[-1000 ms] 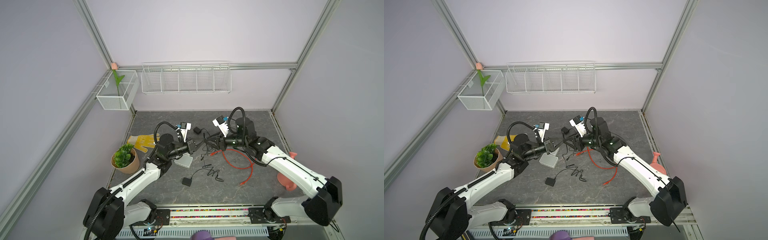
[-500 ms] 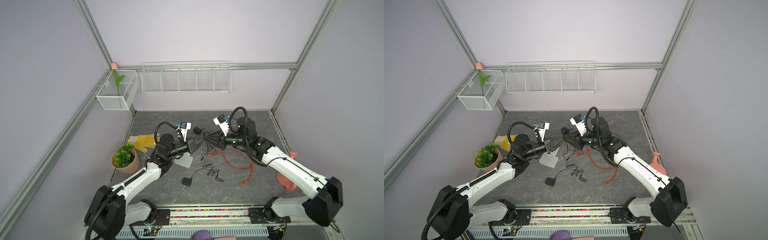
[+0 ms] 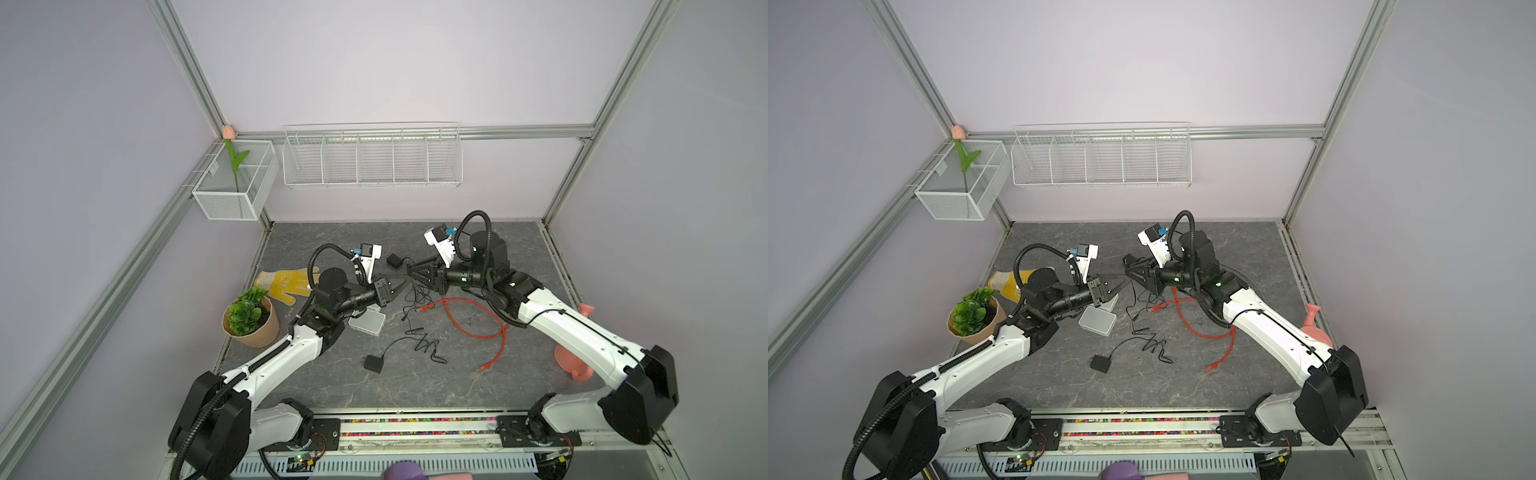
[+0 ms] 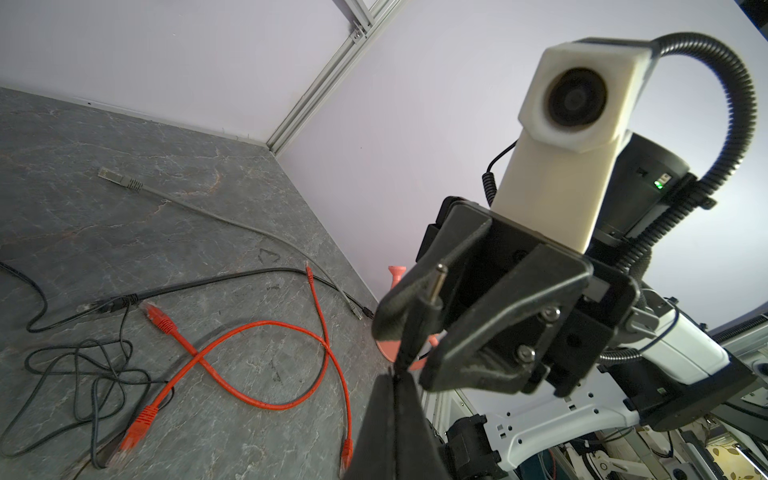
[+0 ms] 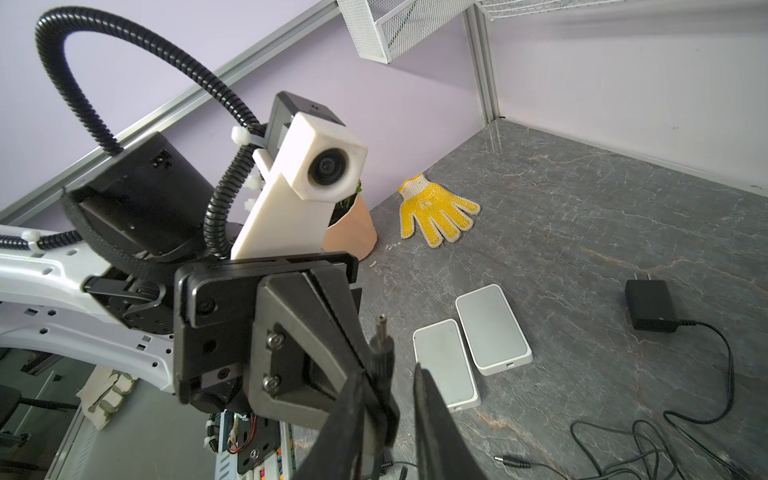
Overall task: Insert the plug into the switch port
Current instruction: 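Grasp the barrel plug's cord with the right gripper beside the left gripper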
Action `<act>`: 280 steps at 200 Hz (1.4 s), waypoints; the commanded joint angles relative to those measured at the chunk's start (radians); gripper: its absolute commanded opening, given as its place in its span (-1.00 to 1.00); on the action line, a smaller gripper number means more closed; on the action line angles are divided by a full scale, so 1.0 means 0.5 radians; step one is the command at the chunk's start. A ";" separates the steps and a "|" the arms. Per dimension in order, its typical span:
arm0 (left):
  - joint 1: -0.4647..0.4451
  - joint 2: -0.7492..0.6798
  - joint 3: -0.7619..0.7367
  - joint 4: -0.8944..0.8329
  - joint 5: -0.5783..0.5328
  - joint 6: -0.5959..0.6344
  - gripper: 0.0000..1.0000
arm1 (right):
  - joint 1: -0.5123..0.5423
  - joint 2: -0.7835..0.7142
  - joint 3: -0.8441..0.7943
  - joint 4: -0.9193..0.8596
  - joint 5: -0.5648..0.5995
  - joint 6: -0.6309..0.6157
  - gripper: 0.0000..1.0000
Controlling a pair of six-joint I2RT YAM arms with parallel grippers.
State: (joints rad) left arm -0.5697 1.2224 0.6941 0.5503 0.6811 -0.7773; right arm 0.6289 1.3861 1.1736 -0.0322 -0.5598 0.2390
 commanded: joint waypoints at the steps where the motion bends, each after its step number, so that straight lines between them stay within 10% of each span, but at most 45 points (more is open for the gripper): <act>1: -0.005 -0.041 -0.034 0.068 0.009 -0.016 -1.00 | -0.010 0.014 0.045 0.081 0.015 0.011 -0.51; 200: -0.005 -0.018 -0.027 0.142 0.055 -0.065 -1.00 | -0.009 0.043 0.049 0.154 -0.108 0.043 -0.87; 280: 0.004 -0.049 -0.033 0.102 0.041 -0.047 -1.00 | -0.012 0.017 0.073 0.041 -0.075 -0.009 -0.63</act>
State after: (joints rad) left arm -0.5697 1.2209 0.6872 0.5930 0.6861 -0.8043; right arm 0.6289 1.3945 1.1793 0.0124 -0.5949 0.2535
